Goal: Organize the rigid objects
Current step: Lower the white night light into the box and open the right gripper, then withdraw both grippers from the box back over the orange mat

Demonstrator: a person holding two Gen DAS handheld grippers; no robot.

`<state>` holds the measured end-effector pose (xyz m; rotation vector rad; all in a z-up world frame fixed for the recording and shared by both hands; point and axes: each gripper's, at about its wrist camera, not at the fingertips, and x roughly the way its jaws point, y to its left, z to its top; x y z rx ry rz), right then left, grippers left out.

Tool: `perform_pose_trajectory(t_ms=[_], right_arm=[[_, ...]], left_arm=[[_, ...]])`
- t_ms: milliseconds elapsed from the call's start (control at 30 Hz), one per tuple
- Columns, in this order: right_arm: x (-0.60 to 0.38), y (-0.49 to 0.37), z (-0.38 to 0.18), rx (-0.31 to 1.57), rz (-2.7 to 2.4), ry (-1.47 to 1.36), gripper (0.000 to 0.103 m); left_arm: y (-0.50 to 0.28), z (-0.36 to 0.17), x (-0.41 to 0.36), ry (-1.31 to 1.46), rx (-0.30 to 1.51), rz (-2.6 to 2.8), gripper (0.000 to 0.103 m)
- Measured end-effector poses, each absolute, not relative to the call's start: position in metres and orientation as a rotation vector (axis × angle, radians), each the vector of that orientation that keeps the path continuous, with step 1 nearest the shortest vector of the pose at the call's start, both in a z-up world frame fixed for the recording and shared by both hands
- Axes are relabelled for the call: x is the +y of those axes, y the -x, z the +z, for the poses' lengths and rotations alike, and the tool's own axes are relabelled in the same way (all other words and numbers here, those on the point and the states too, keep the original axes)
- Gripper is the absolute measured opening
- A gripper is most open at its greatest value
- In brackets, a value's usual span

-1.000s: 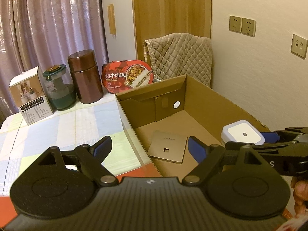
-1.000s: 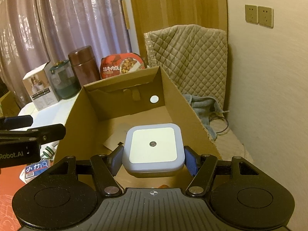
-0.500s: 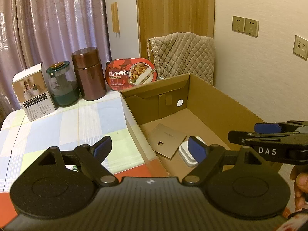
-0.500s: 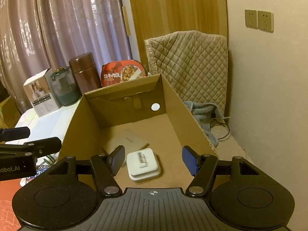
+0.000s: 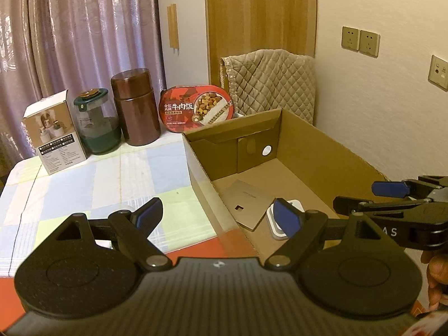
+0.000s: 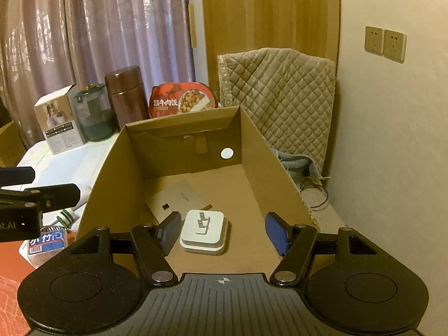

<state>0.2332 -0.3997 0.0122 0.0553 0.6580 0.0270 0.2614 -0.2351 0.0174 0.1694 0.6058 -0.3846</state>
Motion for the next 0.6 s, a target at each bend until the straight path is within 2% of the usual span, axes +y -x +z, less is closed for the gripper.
perform_pose_trajectory(t_ms=[600], right_arm=[[-0.38,-0.228,0.022,0.628,0.038,-0.029,0.065]], left_arm=[[-0.255,0.034,-0.205,-0.163,0.591,-0.339,0.083]])
